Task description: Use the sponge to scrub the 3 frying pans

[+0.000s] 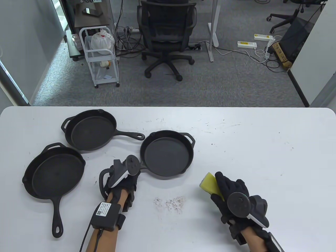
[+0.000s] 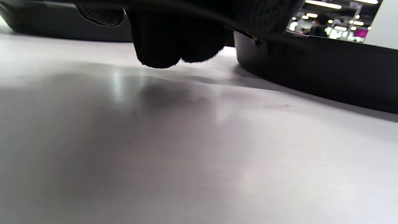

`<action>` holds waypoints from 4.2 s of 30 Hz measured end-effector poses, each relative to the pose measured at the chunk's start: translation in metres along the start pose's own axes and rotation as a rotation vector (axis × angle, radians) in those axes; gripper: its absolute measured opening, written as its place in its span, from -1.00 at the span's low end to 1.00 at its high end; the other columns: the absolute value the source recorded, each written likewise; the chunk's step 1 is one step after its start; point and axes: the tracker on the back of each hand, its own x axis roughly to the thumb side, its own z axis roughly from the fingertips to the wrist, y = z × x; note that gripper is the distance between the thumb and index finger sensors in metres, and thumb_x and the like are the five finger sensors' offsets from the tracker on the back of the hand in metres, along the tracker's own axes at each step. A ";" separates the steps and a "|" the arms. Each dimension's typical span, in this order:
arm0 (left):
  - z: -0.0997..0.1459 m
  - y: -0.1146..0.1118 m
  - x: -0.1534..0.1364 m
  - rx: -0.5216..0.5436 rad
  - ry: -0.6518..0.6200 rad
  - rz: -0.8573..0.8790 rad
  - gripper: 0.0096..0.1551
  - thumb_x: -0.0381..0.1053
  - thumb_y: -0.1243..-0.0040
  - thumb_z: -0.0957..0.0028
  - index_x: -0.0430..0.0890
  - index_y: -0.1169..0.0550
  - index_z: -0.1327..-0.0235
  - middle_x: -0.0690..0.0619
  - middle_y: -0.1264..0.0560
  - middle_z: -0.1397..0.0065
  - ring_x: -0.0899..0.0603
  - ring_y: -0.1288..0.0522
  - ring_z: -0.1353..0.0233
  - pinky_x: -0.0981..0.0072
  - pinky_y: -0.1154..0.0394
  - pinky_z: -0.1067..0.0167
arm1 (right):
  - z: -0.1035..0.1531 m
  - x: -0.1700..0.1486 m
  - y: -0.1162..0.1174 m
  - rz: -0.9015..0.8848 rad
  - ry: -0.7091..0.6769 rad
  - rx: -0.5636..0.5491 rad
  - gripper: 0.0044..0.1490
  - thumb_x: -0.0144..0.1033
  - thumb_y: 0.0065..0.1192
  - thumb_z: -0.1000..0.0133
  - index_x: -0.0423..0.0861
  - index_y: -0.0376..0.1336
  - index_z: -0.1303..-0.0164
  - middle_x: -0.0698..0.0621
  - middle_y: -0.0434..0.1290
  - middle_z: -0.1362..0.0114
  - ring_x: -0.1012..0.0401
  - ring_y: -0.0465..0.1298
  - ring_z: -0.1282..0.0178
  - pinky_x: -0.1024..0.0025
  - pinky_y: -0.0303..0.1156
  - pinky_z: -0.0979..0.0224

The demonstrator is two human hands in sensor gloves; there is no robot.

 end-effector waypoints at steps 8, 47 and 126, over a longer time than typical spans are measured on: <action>0.019 0.046 0.035 0.212 -0.068 0.025 -0.30 0.09 -0.09 -0.01 -0.03 -0.47 -0.48 0.02 -0.59 -0.20 -0.19 -0.53 -0.30 -0.35 -0.34 -0.44 | -0.001 -0.003 0.001 -0.027 0.003 0.004 0.04 0.08 0.38 0.05 0.13 -0.04 -0.58 0.03 0.33 -0.58 0.04 0.46 -0.48 -0.18 0.12 -0.62; 0.131 -0.005 0.093 0.328 -0.368 -0.011 -0.32 0.07 -0.18 0.03 -0.04 -0.52 -0.43 -0.03 -0.61 -0.19 -0.20 -0.55 -0.29 -0.37 -0.39 -0.39 | -0.032 0.087 0.010 0.447 -0.079 -0.054 -0.05 0.09 0.33 0.04 0.28 -0.02 -0.56 0.05 0.26 -0.67 0.04 0.40 -0.54 -0.11 0.17 -0.61; 0.154 0.009 0.088 0.509 -0.271 -0.056 -0.34 0.07 -0.31 0.08 -0.02 -0.59 -0.35 -0.01 -0.66 -0.17 -0.21 -0.60 -0.26 -0.27 -0.50 -0.28 | -0.022 0.054 0.015 0.489 0.024 0.067 -0.05 0.06 0.36 0.04 0.30 0.00 -0.55 0.03 0.25 -0.64 0.03 0.39 -0.44 -0.20 0.02 -0.63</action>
